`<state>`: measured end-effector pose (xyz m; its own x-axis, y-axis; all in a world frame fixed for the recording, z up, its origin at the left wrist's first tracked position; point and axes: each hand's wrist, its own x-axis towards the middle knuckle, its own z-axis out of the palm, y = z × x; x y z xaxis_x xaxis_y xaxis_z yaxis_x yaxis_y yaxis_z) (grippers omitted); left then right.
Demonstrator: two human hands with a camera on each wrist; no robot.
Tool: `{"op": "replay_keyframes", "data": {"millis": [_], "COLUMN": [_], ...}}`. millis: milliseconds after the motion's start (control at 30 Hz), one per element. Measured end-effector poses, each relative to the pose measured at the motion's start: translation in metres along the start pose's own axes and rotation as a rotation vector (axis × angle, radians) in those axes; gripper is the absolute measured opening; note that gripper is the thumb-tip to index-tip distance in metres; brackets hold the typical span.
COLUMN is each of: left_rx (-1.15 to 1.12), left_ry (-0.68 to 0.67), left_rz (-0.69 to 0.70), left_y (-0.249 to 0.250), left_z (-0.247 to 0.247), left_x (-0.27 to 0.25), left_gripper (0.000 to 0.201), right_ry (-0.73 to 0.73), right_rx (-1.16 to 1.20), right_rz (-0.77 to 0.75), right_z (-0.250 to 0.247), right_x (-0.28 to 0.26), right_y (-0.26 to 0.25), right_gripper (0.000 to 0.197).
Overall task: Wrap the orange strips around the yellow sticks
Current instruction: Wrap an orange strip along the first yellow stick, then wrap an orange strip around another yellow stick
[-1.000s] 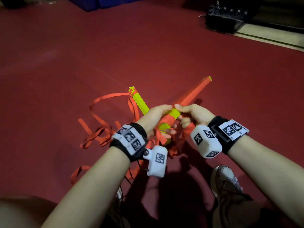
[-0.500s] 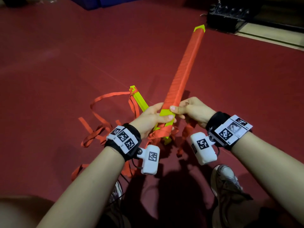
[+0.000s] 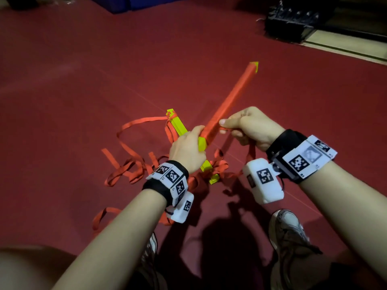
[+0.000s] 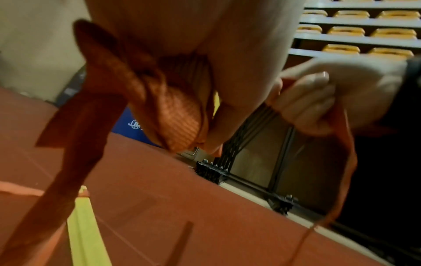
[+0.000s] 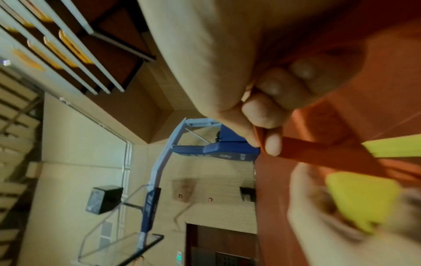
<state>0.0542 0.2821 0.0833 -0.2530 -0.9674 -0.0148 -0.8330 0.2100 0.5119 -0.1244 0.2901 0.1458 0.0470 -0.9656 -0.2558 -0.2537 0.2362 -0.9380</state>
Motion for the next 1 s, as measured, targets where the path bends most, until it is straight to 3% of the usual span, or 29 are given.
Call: {"op": "replay_keyframes", "data": {"millis": [100, 233, 400, 600, 733, 867, 1000], "left_rx": [0.119, 0.140, 0.184, 0.171, 0.171, 0.115, 0.007], "left_ry": [-0.043, -0.116, -0.205, -0.264, -0.273, -0.281, -0.284], "left_rz": [0.045, 0.054, 0.056, 0.097, 0.131, 0.130, 0.063], "left_y": [0.002, 0.016, 0.011, 0.005, -0.007, -0.016, -0.024], "left_z": [0.009, 0.028, 0.047, 0.055, 0.050, 0.058, 0.069], "left_x": [-0.005, -0.014, -0.017, -0.017, -0.009, -0.011, -0.013], "left_gripper": [0.060, 0.045, 0.061, 0.049, 0.038, 0.033, 0.046], "right_ry": [-0.033, -0.078, -0.080, -0.037, -0.037, -0.079, -0.039], "right_rx": [0.074, 0.028, 0.008, 0.135, 0.390, 0.584, 0.419], "right_rz": [-0.021, -0.010, 0.035, 0.144, 0.226, 0.066, -0.088], "right_z": [-0.002, 0.009, 0.019, 0.019, 0.018, 0.001, -0.005], "right_x": [-0.002, -0.003, -0.005, 0.003, 0.013, 0.016, 0.023], "right_y": [-0.009, -0.001, 0.022, 0.041, 0.041, 0.020, 0.011], "right_gripper": [0.035, 0.026, 0.023, 0.023, 0.021, 0.026, 0.042]}}
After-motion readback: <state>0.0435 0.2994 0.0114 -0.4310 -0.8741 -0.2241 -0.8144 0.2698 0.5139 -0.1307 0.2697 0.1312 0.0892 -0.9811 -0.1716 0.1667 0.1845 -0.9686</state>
